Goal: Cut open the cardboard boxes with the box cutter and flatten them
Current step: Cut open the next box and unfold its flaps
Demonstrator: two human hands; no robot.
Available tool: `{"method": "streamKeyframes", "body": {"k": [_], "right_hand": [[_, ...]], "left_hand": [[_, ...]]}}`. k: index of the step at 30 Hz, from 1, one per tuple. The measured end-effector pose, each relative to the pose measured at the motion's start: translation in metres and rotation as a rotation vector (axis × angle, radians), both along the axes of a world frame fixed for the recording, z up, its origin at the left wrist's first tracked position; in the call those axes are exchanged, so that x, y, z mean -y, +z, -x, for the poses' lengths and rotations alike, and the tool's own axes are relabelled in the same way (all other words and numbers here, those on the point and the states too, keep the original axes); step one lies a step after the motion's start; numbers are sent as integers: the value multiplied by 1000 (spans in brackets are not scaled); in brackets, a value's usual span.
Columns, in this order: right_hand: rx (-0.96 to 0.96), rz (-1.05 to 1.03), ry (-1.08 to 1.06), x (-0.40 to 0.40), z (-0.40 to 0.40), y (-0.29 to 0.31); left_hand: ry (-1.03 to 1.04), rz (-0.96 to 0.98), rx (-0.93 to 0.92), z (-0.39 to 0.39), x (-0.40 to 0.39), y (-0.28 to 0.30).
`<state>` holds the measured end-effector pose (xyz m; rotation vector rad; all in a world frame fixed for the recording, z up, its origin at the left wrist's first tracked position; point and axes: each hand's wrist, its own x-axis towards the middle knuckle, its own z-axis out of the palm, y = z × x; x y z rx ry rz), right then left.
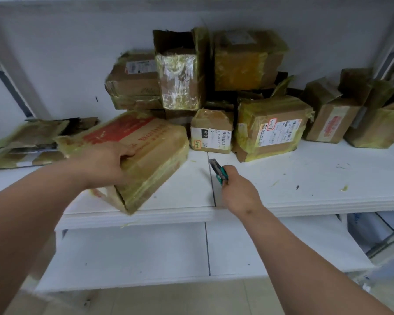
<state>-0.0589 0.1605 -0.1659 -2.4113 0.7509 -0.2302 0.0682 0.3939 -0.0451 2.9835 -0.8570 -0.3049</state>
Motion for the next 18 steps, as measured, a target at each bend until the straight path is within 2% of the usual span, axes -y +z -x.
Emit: {"method": "streamKeyframes", "body": {"k": [4,6,8,9,11,13,16,18], "right_hand": [[-166,172,29,14,-21,-9],[-231,339,39,18,-26,-8],[-247,511,32,21,-30,-6],[-223,530,16,20,-32,-4],[-88,462,5,13,-39,0],[42,355,106,-5,-50,1],[217,-3,296,-43,-65,3],[308,-221,229,-61,-73,5]], "left_hand": [[54,13,67,-10,-26,-10],[71,38,166,-17,-40,-23],[76,77,278,-24,-55,-36],[104,83,306,-24,-60,-40],[154,66,340,-22,-65,-47],[147,40,390,-18,-63,-54],[141,27,432,-15,-63,-58],[142,13,442,-14,-63,-59]]}}
